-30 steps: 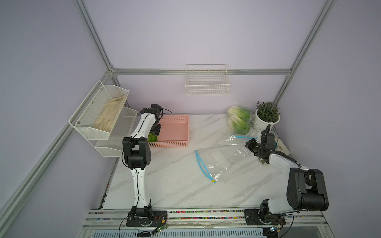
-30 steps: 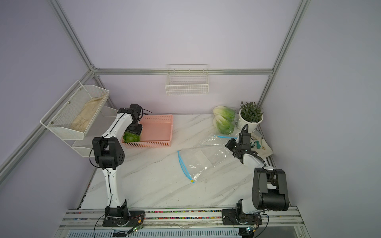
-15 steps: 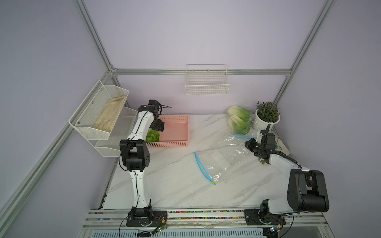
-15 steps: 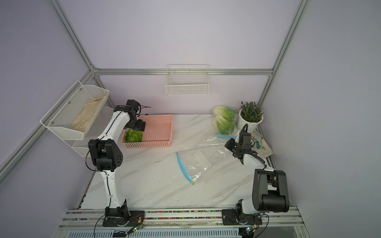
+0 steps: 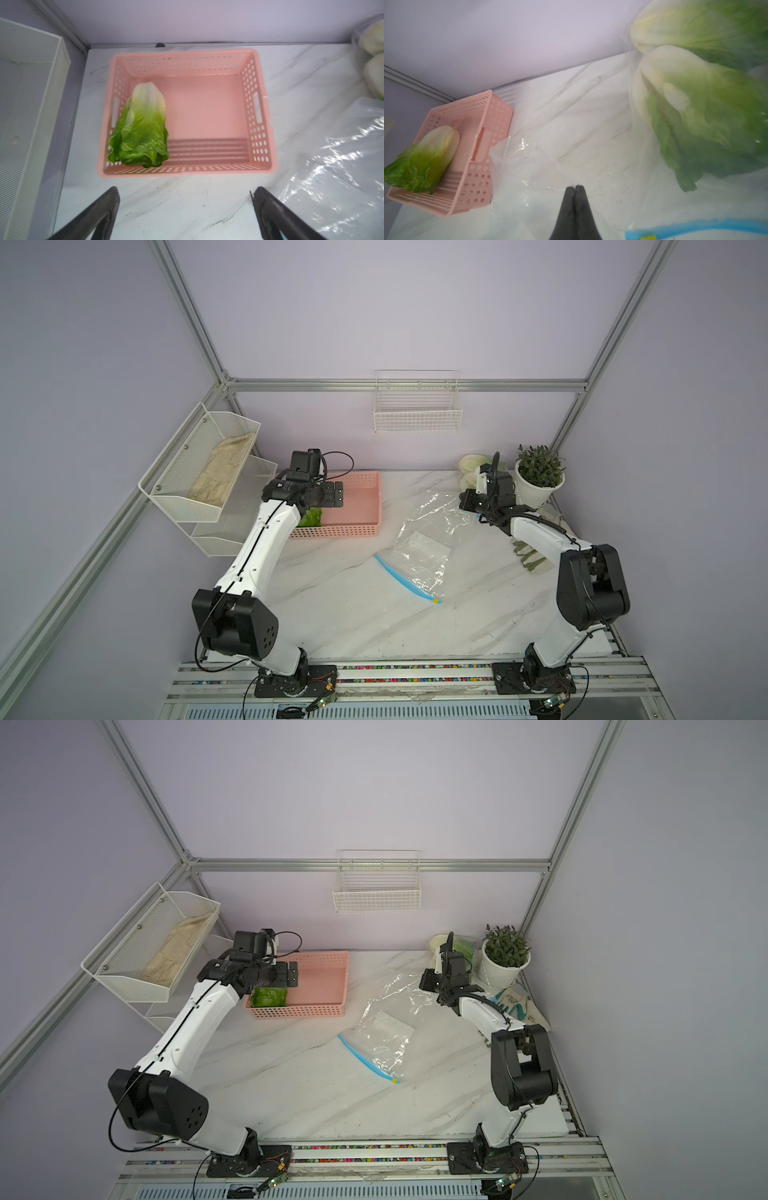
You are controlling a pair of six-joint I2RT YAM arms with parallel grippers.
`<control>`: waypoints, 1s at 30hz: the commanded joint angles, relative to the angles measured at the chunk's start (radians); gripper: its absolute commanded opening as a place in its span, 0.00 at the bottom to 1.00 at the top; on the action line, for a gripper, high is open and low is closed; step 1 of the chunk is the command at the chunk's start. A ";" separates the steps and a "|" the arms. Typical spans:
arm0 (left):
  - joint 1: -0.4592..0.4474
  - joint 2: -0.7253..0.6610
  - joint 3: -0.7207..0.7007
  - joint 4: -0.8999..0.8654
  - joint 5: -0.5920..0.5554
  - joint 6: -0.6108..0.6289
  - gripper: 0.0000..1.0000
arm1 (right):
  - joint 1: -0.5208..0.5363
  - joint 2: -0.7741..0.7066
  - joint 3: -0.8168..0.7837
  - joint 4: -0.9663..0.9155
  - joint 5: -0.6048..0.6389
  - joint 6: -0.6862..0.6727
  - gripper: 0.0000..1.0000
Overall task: Open the zip-top bag and take out the chinese cabbages
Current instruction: Place the zipper food storage bag at the center of the board.
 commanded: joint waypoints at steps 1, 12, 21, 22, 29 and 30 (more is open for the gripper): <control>-0.033 -0.146 -0.187 0.232 0.101 -0.077 1.00 | 0.015 0.112 0.137 -0.026 -0.016 -0.021 0.00; -0.237 -0.218 -0.368 0.373 0.046 -0.068 1.00 | 0.020 -0.147 -0.066 0.033 0.139 0.081 0.77; -0.331 -0.203 -0.395 0.470 0.075 -0.032 1.00 | 0.045 -0.469 -0.496 0.182 -0.040 0.389 0.73; -0.335 -0.203 -0.399 0.471 0.073 -0.031 1.00 | 0.063 -0.462 -0.508 0.201 -0.055 0.410 0.72; -0.346 -0.238 -0.433 0.469 0.062 -0.037 1.00 | 0.240 -0.303 -0.508 0.313 0.061 0.565 0.72; -0.345 -0.247 -0.439 0.470 0.061 -0.040 1.00 | 0.256 -0.283 -0.515 0.339 0.080 0.594 0.71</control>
